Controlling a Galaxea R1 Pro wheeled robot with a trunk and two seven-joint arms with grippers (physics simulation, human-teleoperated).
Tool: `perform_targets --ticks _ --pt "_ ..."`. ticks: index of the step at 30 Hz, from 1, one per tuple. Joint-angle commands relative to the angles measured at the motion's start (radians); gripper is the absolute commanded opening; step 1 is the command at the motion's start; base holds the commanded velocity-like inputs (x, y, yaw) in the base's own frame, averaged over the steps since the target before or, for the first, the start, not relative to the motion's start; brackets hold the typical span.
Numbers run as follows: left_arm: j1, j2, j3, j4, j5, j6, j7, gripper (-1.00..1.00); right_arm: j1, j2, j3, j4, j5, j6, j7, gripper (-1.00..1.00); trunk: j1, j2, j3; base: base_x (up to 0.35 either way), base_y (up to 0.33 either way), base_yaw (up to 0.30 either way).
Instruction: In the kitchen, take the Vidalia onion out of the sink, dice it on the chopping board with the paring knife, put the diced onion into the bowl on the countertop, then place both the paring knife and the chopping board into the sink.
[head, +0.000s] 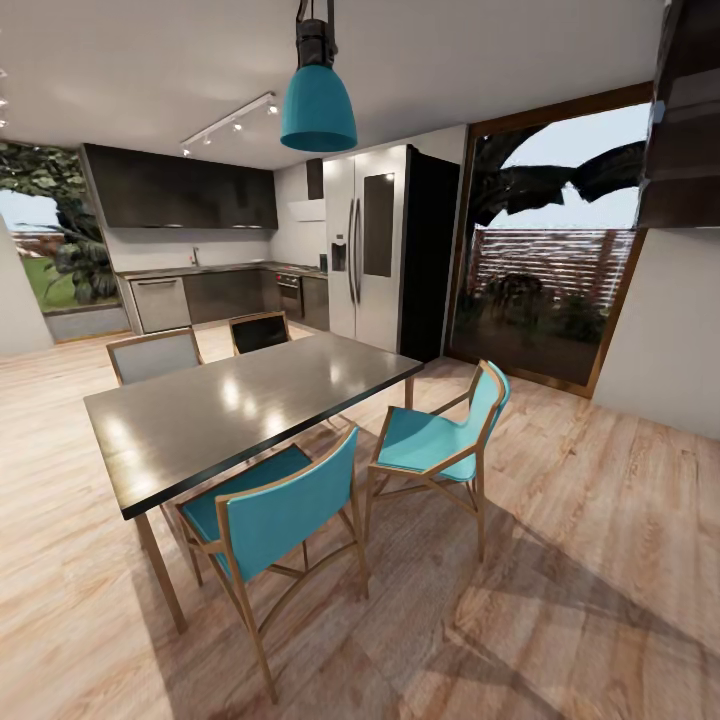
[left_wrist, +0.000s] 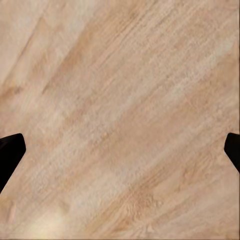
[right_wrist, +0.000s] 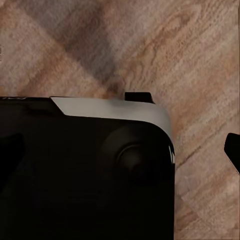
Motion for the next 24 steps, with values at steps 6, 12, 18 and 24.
perform_targets --ticks 6,12,18,24 --pt "0.001 -0.183 -0.005 -0.299 -0.004 0.398 -0.03 1.0 -0.001 0.001 -0.001 -0.035 0.0 -0.003 0.0 1.0 0.0 0.0 -0.001 0.0 0.0 0.0" --pt "0.001 -0.338 -0.007 -0.426 -0.005 0.443 -0.034 1.0 -0.001 0.0 0.0 -0.094 0.0 -0.029 0.0 1.0 0.0 0.0 -0.001 0.0 0.0 0.0" --pt "0.001 -0.373 -0.001 -0.307 -0.004 0.094 -0.032 1.0 -0.001 0.0 -0.001 -0.152 0.0 -0.093 -0.001 1.0 0.0 0.0 -0.001 0.0 0.0 0.0" --pt "0.001 -0.378 0.004 -0.041 -0.003 -0.499 -0.001 1.0 -0.001 0.0 -0.001 -0.301 0.0 -0.122 -0.002 1.0 0.0 0.0 -0.001 0.0 0.0 0.0"
